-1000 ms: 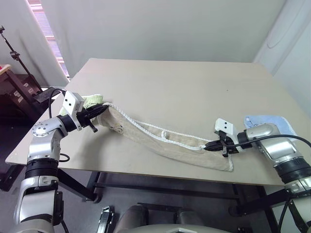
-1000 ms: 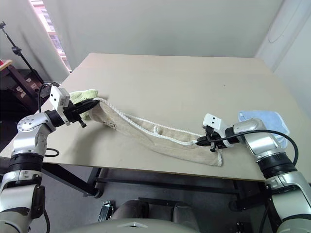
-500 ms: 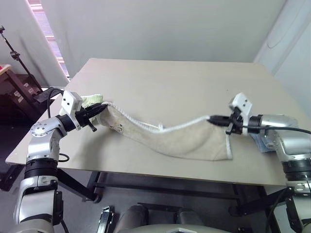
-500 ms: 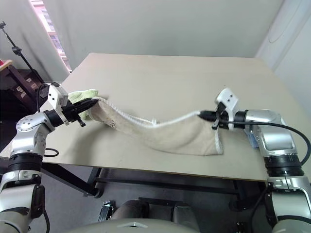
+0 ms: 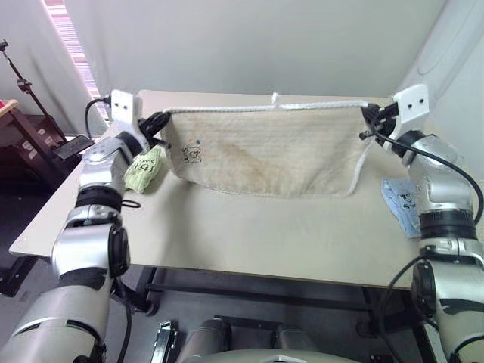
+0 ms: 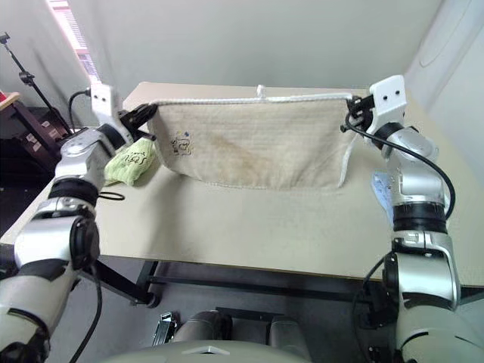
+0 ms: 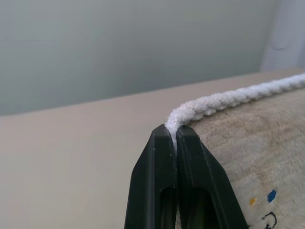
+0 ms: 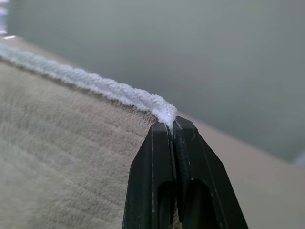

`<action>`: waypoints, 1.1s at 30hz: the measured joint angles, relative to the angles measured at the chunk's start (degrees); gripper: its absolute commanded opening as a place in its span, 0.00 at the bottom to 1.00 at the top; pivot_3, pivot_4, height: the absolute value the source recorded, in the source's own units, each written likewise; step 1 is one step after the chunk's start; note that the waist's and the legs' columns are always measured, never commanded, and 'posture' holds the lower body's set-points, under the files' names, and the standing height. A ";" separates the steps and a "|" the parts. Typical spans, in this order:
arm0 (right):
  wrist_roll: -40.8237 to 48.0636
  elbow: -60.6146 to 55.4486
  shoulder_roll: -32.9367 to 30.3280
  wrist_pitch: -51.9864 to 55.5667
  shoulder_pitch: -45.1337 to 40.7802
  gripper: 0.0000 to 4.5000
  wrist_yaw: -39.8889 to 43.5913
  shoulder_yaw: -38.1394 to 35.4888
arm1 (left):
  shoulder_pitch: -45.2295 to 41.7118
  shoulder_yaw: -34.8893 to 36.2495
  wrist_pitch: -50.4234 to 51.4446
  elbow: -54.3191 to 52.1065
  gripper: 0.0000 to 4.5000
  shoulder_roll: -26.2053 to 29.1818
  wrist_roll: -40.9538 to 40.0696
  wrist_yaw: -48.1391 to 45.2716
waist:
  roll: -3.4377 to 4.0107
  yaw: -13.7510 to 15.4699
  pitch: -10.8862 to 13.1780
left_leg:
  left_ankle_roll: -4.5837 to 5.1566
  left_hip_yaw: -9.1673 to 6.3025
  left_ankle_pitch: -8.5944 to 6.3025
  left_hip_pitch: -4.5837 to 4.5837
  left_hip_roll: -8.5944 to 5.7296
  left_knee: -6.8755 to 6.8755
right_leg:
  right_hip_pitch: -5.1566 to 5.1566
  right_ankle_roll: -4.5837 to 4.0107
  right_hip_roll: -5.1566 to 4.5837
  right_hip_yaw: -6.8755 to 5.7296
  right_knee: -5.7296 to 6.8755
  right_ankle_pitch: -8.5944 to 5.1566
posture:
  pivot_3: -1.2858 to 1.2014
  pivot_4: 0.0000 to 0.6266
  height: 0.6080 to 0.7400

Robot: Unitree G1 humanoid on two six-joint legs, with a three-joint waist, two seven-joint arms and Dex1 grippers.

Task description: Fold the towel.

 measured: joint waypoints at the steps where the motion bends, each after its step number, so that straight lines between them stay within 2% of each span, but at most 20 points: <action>1: -0.85 2.49 0.22 -2.35 -1.39 0.00 -1.15 0.46 | -2.56 -0.24 -0.63 2.71 0.00 -0.72 1.27 3.25 | -0.01 -0.08 0.01 | 0.00 0.01 0.00 -0.06 0.00 -0.02 | 0.00 0.00 0.00 0.01 0.04 0.00 | 0.52 0.00 1.00; 6: -0.69 5.87 0.11 -5.50 -4.09 0.00 0.50 0.87 | -9.18 0.10 -2.05 6.01 0.00 -1.21 3.41 10.64 | -0.01 -0.47 0.01 | 0.00 0.02 0.01 -0.07 0.00 -0.18 | -0.06 0.00 0.02 0.02 0.07 0.00 | 0.52 0.00 1.00; 10: 3.10 1.00 -1.26 -0.66 -0.02 0.00 7.70 0.24 | -8.25 0.09 -3.97 5.95 0.00 0.87 4.25 4.56 | 0.00 -0.43 0.00 | 0.00 0.02 0.01 -0.05 0.00 -0.14 | 0.00 0.00 0.04 0.01 0.08 0.00 | 0.52 0.00 1.00; 16: 9.52 -14.34 -3.60 8.36 13.75 0.00 17.52 -0.59 | 3.06 0.02 -6.74 2.89 0.00 3.71 3.82 -16.48 | 0.02 -0.45 0.01 | 0.00 0.02 0.01 -0.06 0.02 0.02 | 0.01 -0.01 0.04 0.02 0.20 -0.01 | 0.52 0.00 1.00; 20: 14.05 -23.66 -6.17 13.70 20.55 0.00 20.23 -3.26 | 11.31 0.21 -5.08 -3.60 0.00 6.54 1.44 -27.39 | 0.02 -0.40 0.01 | -0.01 0.00 0.00 -0.06 0.06 0.05 | -0.01 -0.04 0.03 0.03 0.21 -0.01 | 0.52 0.00 1.00; 25: 18.58 -36.43 -10.20 20.95 32.55 0.00 23.39 -6.21 | 19.63 1.30 -0.78 -16.61 0.00 11.59 -1.83 -32.10 | 0.01 -0.02 0.00 | 0.00 -0.06 -0.04 -0.03 0.07 0.01 | -0.05 -0.06 -0.01 0.01 0.06 -0.03 | 0.52 0.00 1.00; 33: 24.27 -52.38 -9.87 23.84 51.63 0.00 24.39 -12.13 | 39.31 3.59 12.87 -42.03 0.00 14.50 -8.27 -31.93 | 0.04 0.14 -0.03 | -0.12 -0.03 -0.12 0.00 0.10 0.06 | 0.02 -0.29 -0.05 0.03 -0.02 -0.15 | 0.52 0.00 1.00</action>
